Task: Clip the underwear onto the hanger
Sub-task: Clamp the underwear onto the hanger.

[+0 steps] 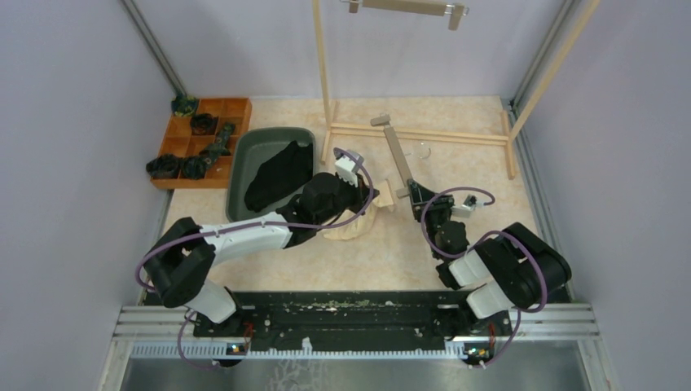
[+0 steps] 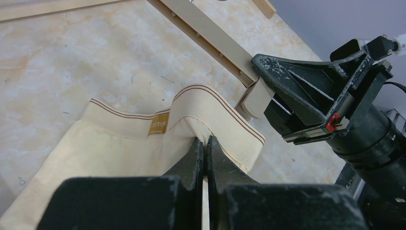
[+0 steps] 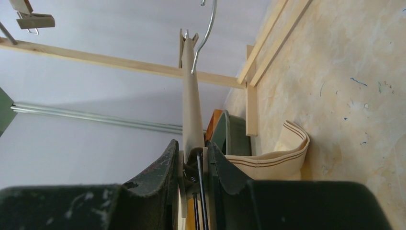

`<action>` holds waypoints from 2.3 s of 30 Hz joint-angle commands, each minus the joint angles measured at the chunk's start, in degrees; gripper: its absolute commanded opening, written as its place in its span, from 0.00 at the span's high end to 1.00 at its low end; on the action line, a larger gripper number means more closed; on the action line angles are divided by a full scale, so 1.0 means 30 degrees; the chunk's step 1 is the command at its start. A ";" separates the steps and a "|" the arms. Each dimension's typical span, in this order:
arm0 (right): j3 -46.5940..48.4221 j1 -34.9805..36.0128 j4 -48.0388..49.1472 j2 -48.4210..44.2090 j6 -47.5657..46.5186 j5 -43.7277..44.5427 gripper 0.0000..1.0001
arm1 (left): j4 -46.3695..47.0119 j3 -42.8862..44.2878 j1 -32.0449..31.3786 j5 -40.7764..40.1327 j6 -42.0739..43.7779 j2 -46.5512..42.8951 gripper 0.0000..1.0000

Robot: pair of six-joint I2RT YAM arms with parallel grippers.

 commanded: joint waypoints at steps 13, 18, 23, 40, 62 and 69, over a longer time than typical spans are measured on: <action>0.0194 -0.0114 0.4450 -0.0300 0.0154 -0.0206 1.00 | 0.1097 0.0245 0.0148 0.0634 -0.0277 0.0243 1.00; 0.0254 -0.0106 0.4448 -0.0207 0.0223 -0.0303 1.00 | 0.1215 0.0259 0.0124 0.0721 -0.0277 0.0394 1.00; 0.0312 -0.0106 0.4469 -0.0192 0.0233 -0.0329 1.00 | 0.1267 0.0261 0.0128 0.0781 -0.0255 0.0458 1.00; 0.0340 -0.0106 0.4438 0.0055 0.0458 -0.0418 1.00 | 0.1509 0.0577 0.0120 0.0913 -0.0279 0.0847 1.00; 0.0370 -0.0107 0.4455 0.0288 0.0549 -0.0501 1.00 | 0.1514 0.0512 0.0115 0.1162 -0.0276 0.0358 1.00; 0.0393 -0.0099 0.4464 0.0320 0.0534 -0.0515 1.00 | 0.1534 0.0326 0.0114 0.1131 -0.0259 0.0086 1.00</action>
